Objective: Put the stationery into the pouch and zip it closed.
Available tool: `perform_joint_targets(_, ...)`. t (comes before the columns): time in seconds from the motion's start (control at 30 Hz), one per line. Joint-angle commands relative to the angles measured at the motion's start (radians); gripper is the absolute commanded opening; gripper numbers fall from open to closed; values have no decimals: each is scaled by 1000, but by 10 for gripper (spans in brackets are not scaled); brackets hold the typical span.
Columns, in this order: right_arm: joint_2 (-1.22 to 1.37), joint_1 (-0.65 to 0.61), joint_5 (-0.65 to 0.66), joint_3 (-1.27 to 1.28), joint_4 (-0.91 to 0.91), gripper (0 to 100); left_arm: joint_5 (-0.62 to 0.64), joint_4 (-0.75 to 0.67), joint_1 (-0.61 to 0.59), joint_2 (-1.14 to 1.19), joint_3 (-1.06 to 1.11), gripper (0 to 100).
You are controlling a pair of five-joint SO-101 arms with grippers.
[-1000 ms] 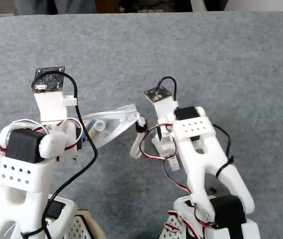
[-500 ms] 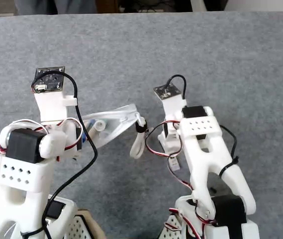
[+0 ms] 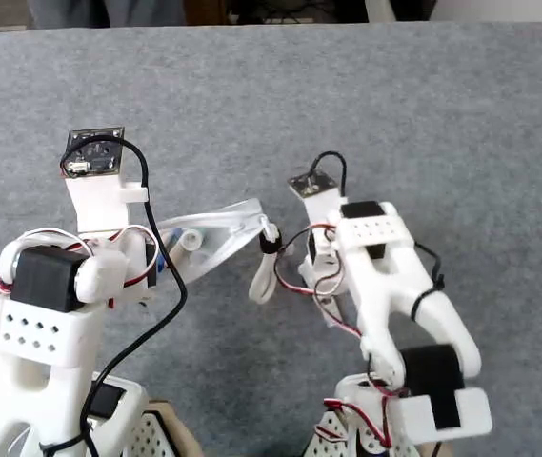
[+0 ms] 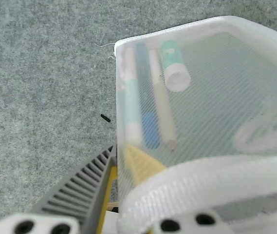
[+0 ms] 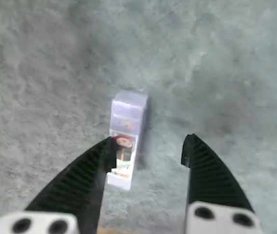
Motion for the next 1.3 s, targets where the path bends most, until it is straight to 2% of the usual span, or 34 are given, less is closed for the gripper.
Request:
perform_joint_targets(0.0,77,12,6,-42,-26,228,-2,14,15,9,-2,28)
perform_joint_targets(0.4,87,11,8,-119,-31,224,-3,14,15,9,-2,28)
perform_joint_targets(0.63,88,11,14,-116,-71,65,-3,14,15,9,-2,28)
perform_joint_targets(0.77,88,11,14,-119,-74,12,-3,14,15,9,-2,28)
perform_joint_targets(1.27,77,17,14,-223,-91,12,-3,14,15,9,-1,28)
